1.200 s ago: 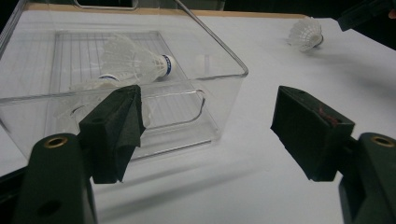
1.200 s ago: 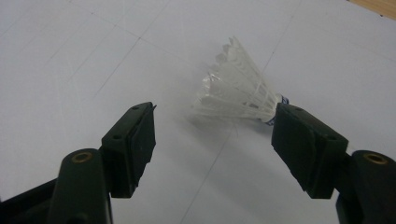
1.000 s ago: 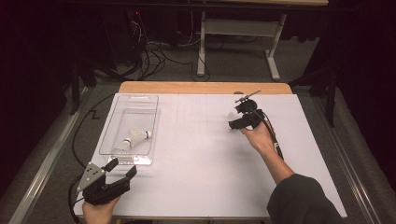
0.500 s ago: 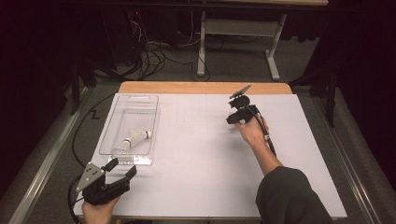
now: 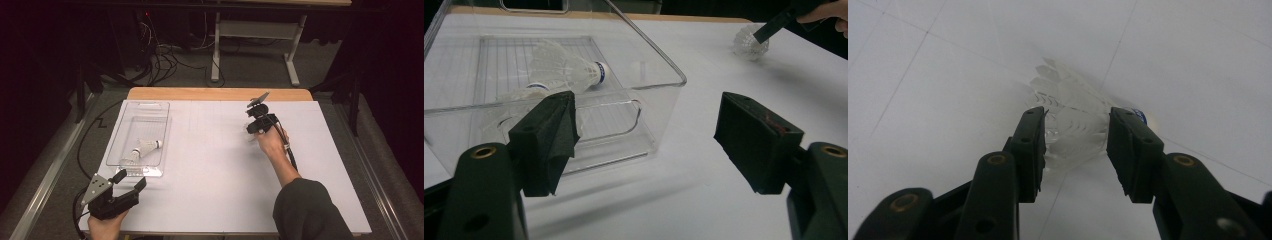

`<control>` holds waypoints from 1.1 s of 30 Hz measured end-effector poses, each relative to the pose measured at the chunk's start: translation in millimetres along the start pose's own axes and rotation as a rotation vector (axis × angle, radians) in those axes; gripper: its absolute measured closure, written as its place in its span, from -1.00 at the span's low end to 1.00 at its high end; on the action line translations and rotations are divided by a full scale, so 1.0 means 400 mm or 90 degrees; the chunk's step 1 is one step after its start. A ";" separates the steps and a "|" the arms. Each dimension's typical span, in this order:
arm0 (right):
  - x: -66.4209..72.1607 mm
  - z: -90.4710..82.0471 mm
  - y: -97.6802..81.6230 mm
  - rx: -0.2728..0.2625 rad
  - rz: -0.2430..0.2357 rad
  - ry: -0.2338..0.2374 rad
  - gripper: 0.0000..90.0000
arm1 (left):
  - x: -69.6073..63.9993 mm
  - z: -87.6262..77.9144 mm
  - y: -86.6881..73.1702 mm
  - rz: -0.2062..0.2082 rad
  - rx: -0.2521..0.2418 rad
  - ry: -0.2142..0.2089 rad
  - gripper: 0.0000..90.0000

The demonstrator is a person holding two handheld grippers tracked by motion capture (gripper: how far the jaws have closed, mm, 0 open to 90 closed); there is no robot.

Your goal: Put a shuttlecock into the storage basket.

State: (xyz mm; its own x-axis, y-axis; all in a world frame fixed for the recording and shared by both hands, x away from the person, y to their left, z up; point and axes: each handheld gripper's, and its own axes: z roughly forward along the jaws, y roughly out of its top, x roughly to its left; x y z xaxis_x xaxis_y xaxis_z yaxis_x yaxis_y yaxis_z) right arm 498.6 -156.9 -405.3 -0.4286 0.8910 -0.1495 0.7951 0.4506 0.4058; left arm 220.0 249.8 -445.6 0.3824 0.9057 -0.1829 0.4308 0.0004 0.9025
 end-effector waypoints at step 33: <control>-0.037 -0.043 -0.036 -0.014 -0.036 -0.074 1.00 | -0.002 0.003 0.001 0.003 0.004 0.000 -0.43</control>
State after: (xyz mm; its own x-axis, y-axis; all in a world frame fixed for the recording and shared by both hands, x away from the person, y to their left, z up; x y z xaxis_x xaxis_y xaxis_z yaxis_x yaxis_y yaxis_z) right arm 486.3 -177.6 -393.5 -0.4186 0.8655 -0.2751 0.7611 0.4996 0.4137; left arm 220.8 248.6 -445.7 0.3847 0.9056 -0.1785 0.4345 -0.0071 0.9007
